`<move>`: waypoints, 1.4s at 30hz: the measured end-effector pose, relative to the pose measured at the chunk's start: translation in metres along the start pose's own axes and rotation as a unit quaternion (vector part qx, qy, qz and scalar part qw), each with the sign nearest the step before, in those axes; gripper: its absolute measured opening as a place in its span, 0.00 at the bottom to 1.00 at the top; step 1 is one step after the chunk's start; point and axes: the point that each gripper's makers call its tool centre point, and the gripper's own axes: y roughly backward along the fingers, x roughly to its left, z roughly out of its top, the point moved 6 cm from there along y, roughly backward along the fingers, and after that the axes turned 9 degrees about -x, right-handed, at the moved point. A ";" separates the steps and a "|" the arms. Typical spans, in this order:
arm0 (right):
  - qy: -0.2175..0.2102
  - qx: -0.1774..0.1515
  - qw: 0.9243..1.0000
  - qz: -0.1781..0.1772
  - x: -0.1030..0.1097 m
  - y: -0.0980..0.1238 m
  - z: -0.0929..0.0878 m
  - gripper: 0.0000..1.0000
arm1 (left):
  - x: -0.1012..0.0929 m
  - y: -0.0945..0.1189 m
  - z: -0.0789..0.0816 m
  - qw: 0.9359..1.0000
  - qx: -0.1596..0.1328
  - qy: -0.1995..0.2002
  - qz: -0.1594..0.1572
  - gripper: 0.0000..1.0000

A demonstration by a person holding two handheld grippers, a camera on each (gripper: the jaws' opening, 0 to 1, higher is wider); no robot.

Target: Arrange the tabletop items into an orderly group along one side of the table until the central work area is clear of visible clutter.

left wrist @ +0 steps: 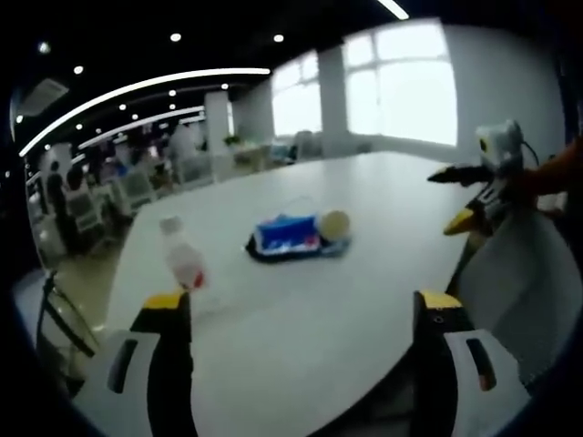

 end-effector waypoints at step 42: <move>0.023 0.006 1.000 0.018 -0.017 -0.015 0.008 0.94 | -0.002 0.000 -0.007 1.000 0.013 0.013 -0.013 1.00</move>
